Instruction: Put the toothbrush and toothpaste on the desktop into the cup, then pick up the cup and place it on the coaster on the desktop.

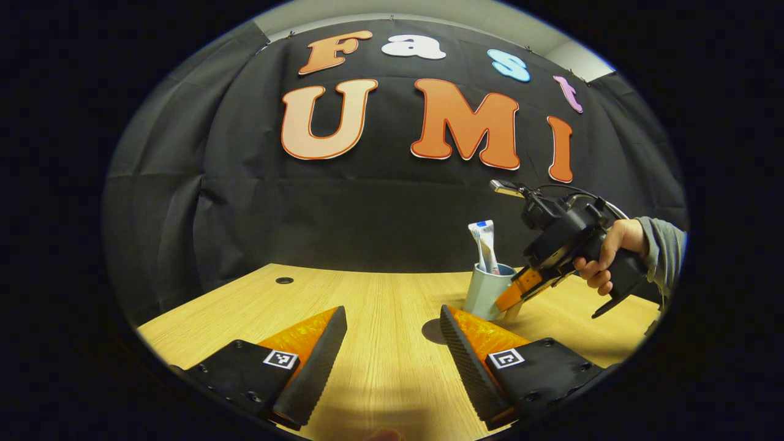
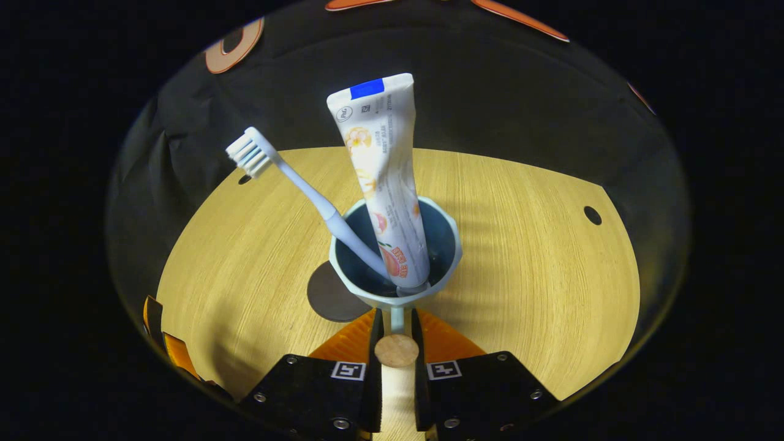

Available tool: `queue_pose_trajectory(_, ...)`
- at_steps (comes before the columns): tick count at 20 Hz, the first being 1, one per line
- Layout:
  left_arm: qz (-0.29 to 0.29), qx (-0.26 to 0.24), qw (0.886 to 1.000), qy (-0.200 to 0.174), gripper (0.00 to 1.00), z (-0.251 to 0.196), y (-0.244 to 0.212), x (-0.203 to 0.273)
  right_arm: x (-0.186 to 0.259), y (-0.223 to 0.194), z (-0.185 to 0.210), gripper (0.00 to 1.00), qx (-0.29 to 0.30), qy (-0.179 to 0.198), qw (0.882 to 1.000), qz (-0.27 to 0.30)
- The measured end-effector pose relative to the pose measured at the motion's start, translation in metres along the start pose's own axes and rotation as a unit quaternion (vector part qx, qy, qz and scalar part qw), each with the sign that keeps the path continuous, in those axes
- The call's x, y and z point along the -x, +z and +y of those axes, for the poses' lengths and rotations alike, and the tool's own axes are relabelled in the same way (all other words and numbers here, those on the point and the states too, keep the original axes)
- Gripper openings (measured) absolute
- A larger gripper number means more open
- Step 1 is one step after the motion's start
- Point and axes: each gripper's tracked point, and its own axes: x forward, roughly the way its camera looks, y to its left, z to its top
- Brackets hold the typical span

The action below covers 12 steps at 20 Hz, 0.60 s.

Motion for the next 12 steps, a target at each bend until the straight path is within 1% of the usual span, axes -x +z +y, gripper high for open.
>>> queue_pose_trajectory(7, 0.009, 0.005, 1.000, 0.014, 0.97, 0.017, -0.009, 0.003, -0.001, 0.004, -0.006, 0.22, 0.029, 0.028, 0.999, 0.001)
queue_pose_trajectory(12, 0.015, 0.013, 0.999, 0.025, 0.97, 0.028, -0.016, 0.007, 0.002, 0.005, -0.012, 0.22, 0.049, 0.032, 0.998, 0.013)
